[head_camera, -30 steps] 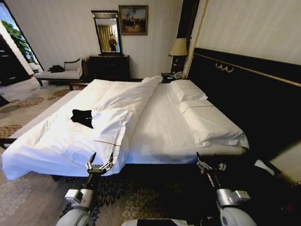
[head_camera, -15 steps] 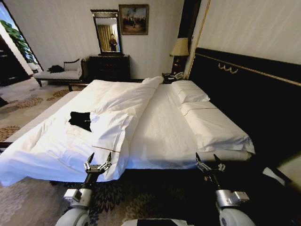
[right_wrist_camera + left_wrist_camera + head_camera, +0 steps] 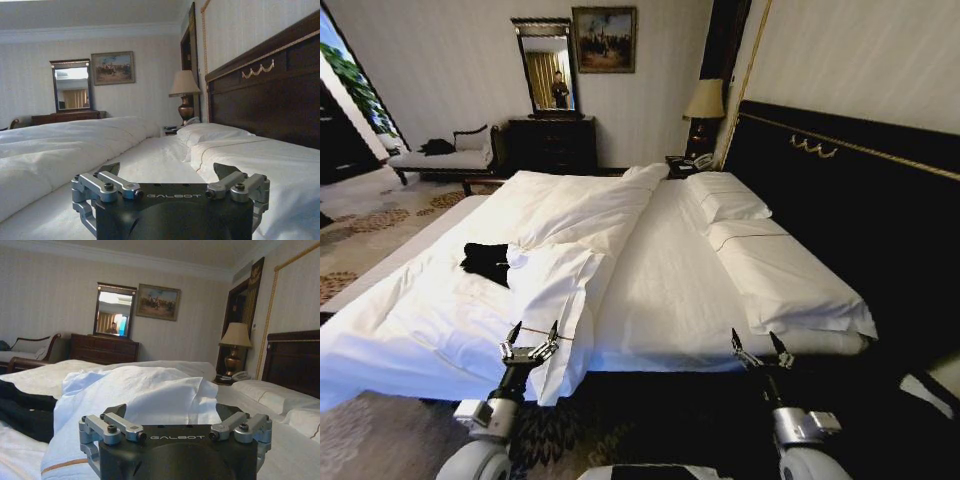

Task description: Fold the clothes on the bed.

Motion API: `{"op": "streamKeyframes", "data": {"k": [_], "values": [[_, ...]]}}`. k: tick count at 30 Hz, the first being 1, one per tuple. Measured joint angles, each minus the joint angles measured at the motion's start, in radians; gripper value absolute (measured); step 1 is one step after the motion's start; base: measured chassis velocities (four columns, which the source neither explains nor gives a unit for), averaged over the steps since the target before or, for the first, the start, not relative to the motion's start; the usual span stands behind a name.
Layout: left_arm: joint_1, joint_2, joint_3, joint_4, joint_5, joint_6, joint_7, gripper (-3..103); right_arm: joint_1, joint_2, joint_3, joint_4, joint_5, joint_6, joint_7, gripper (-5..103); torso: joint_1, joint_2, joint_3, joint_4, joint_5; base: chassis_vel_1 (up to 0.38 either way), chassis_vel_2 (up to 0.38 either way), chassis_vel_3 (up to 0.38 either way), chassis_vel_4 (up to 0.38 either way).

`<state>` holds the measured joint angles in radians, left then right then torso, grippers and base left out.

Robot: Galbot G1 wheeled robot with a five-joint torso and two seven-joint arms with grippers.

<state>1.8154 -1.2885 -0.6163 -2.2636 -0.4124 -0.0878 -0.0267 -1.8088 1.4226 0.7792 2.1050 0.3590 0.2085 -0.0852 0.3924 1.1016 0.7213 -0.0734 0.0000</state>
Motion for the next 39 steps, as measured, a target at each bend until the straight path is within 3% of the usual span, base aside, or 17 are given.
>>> {"op": "streamKeyframes", "data": {"k": [28,39], "values": [[-0.008,-0.005,-0.001,0.018,0.002,-0.008,0.0,100,0.014,0.008,-0.01,-0.025,-0.01,0.006,0.005,100,0.0,0.0,0.0,-0.0001,0.0001,-0.002,0.002,0.002,-0.002],[0.007,0.003,-0.057,-0.018,-0.016,0.0,0.005,100,0.023,-0.021,-0.009,-0.026,0.027,0.003,0.008,100,0.0,0.0,0.0,-0.0001,0.0003,0.041,0.048,-0.046,-0.054]]}}
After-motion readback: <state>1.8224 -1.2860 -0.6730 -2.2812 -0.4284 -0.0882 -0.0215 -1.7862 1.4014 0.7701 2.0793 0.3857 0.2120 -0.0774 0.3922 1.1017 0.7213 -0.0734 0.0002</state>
